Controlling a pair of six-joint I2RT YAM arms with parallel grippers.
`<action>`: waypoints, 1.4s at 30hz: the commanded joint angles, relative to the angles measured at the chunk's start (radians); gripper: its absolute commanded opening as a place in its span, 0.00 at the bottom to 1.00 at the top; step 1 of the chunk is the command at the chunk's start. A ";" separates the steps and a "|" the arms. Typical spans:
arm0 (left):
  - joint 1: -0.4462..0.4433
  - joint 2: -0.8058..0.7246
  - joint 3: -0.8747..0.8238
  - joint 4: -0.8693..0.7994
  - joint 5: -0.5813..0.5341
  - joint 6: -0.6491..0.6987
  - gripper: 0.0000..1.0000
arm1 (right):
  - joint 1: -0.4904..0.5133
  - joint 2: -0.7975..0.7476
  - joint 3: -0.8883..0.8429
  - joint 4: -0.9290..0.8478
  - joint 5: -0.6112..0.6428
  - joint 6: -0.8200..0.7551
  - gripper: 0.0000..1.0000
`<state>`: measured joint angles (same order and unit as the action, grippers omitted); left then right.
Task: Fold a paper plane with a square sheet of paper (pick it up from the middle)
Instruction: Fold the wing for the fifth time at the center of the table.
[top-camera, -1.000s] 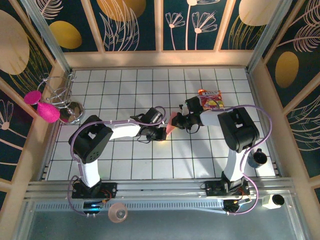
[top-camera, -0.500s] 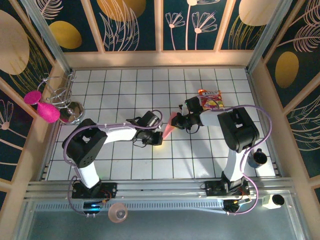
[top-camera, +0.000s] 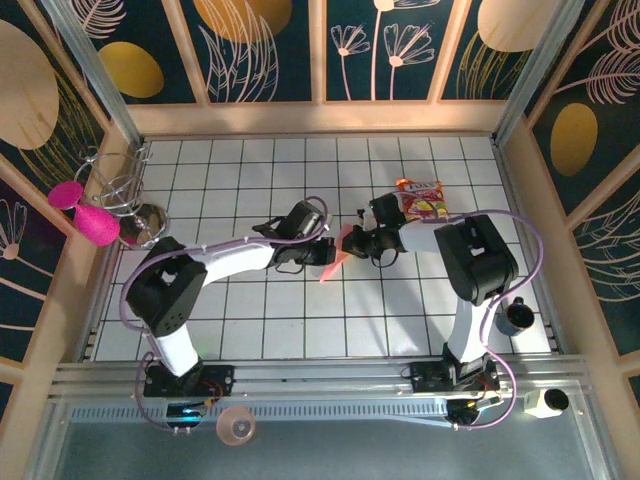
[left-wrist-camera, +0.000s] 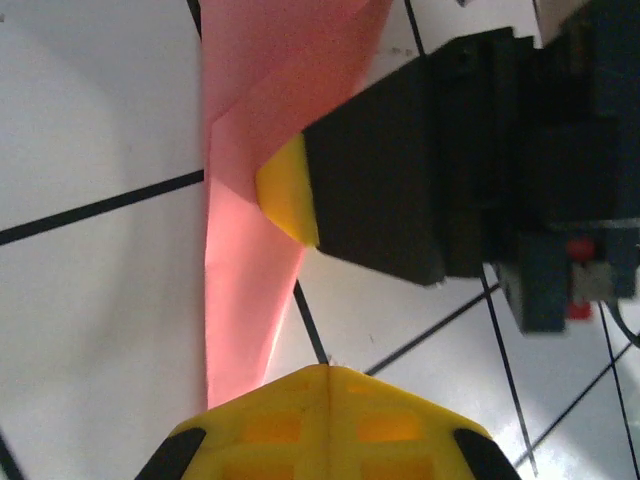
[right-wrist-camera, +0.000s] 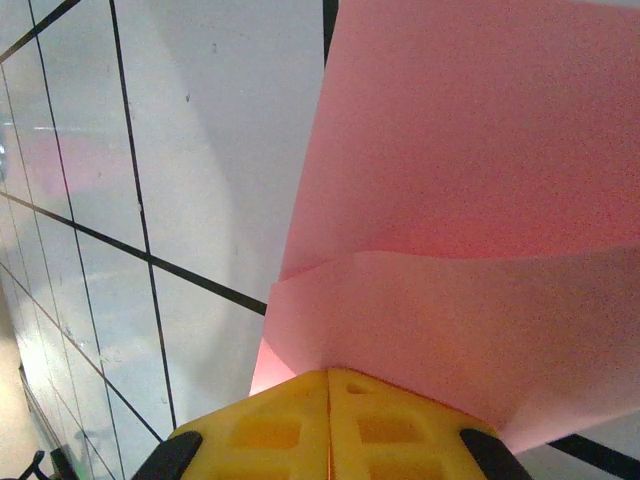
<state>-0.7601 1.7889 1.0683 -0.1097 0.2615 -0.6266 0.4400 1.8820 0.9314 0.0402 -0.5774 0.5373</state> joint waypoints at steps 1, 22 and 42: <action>0.002 0.058 0.002 0.018 0.021 -0.033 0.00 | 0.015 0.025 -0.027 -0.033 0.025 0.010 0.08; 0.002 0.124 -0.064 -0.042 -0.016 -0.036 0.00 | -0.031 -0.002 0.099 -0.162 0.187 -0.082 0.08; 0.007 0.098 0.054 0.060 0.002 -0.032 0.04 | -0.063 0.024 0.058 -0.148 0.145 -0.091 0.07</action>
<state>-0.7589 1.8935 1.0676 -0.0662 0.2638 -0.6525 0.3737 1.8885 1.0218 -0.0860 -0.4278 0.4507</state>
